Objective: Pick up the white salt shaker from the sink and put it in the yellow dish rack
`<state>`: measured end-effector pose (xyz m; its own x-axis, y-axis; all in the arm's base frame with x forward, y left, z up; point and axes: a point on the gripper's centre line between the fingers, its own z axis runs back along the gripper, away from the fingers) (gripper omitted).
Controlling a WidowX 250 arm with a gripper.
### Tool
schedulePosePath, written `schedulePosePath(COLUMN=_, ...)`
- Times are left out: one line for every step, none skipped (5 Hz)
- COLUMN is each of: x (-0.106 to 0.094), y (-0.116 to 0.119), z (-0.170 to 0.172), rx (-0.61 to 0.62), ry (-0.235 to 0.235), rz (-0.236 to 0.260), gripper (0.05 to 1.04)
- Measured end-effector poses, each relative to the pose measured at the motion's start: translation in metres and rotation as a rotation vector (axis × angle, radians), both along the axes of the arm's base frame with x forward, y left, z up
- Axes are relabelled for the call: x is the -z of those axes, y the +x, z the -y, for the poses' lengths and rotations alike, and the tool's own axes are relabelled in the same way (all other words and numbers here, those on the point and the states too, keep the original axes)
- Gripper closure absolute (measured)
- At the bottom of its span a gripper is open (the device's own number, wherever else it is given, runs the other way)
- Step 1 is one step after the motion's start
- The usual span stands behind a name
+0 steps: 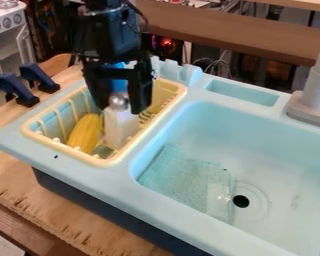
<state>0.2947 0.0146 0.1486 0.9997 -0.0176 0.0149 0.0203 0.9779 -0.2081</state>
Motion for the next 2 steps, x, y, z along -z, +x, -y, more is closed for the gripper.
schedulePosePath(x=-0.020, y=0.000, z=0.009, rx=0.022, ry=0.002, rz=0.057, gripper=0.077)
schedulePosePath(x=-0.053, y=0.000, z=0.023, rx=0.078, ry=0.016, rz=0.073, gripper=0.077)
